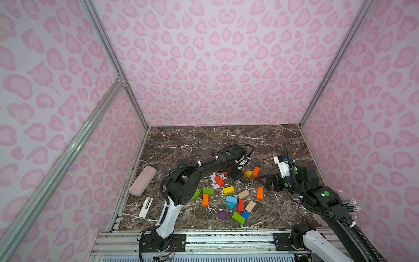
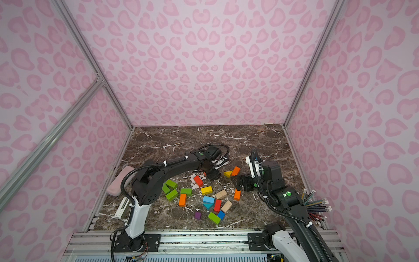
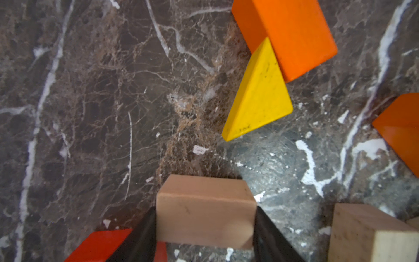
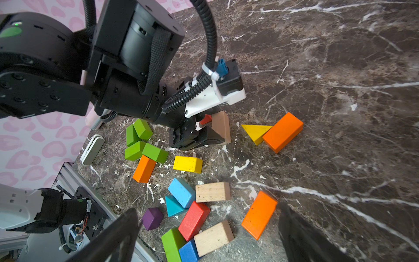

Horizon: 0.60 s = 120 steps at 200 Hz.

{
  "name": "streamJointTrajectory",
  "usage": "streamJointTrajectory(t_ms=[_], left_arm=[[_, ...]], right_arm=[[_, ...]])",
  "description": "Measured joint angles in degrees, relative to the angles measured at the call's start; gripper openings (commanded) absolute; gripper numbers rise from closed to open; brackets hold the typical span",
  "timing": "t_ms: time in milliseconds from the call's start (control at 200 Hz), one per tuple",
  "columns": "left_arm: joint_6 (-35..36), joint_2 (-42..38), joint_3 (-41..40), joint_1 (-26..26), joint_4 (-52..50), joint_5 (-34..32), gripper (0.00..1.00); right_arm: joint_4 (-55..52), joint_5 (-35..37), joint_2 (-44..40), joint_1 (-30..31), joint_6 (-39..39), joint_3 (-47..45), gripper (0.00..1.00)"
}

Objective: Assemble a heart with building blocks
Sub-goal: Assemble the building block at the center of the board.

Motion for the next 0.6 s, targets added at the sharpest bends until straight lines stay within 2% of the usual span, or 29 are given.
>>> streamJointTrajectory(t_ms=[375, 600], left_arm=[[-14.4, -0.63, -2.14, -2.93, 4.7, -4.02, 0.45], [-18.47, -0.35, -2.1, -3.28, 5.97, -5.84, 0.44]], right_arm=[[0.0, 0.02, 0.37, 0.0, 0.0, -0.02, 0.99], [0.0, 0.07, 0.09, 0.0, 0.02, -0.04, 0.99]])
